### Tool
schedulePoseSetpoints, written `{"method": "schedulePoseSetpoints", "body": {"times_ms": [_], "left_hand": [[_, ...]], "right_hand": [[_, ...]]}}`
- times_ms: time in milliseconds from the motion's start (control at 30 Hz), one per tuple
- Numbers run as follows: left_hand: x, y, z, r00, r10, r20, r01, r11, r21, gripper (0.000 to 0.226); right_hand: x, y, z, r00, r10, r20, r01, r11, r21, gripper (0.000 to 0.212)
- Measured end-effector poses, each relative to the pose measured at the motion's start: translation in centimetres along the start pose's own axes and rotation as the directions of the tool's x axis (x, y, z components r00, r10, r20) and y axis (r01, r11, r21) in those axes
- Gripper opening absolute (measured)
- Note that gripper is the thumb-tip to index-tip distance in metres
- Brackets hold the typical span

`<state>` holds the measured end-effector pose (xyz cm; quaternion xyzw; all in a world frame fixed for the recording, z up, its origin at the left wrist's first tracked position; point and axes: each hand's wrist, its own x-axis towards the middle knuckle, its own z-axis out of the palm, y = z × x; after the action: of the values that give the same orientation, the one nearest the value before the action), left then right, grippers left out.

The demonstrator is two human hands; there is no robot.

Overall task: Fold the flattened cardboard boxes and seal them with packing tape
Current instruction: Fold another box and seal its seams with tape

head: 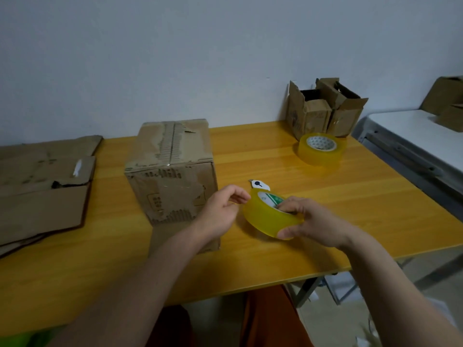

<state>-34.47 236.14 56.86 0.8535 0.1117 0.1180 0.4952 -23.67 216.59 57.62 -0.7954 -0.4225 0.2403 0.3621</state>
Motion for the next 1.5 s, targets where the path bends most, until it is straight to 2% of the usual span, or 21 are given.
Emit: {"method": "schedulePoseSetpoints", "body": {"times_ms": [167,267,500,633,933,1133,1333,1500], "left_hand": [[-0.9,-0.4,-2.1,0.997,-0.065,0.029,0.067,0.994,-0.087,0.037],[-1.6,-0.8,-2.7,0.994,-0.099,0.041,0.103,0.987,-0.122,0.032],[-2.6,-1.1,-3.3,0.978,-0.200,0.064,0.206,0.973,-0.106,0.028],[-3.1,-1.0,-3.4,0.974,-0.205,0.092,0.212,0.974,-0.078,0.029],[-3.5,-0.8,-3.5,0.957,-0.250,0.146,0.278,0.937,-0.214,0.023],[-3.6,-1.3,-3.1,0.964,-0.234,0.129,0.263,0.913,-0.312,0.007],[-4.0,-1.4,-2.8,0.990,-0.092,0.109,0.130,0.899,-0.419,0.008],[-3.9,-1.5,-3.0,0.992,-0.049,0.114,0.089,0.923,-0.375,0.015]], "right_hand": [[0.7,-1.0,0.4,0.994,-0.044,0.104,0.035,0.996,0.086,0.035],[1.0,-1.2,0.6,0.990,-0.035,0.137,0.018,0.992,0.121,0.030],[1.2,-1.4,0.9,0.983,-0.035,0.178,0.005,0.986,0.167,0.026],[1.3,-1.4,1.2,0.979,-0.041,0.198,0.004,0.983,0.183,0.026],[1.5,-1.0,1.2,0.976,-0.048,0.214,0.002,0.978,0.210,0.027],[1.3,-1.1,1.0,0.974,-0.039,0.224,-0.012,0.975,0.223,0.026],[1.1,-0.8,0.8,0.975,-0.045,0.219,-0.009,0.970,0.242,0.031],[1.1,-0.9,0.6,0.967,-0.037,0.253,-0.025,0.971,0.237,0.029]]}}
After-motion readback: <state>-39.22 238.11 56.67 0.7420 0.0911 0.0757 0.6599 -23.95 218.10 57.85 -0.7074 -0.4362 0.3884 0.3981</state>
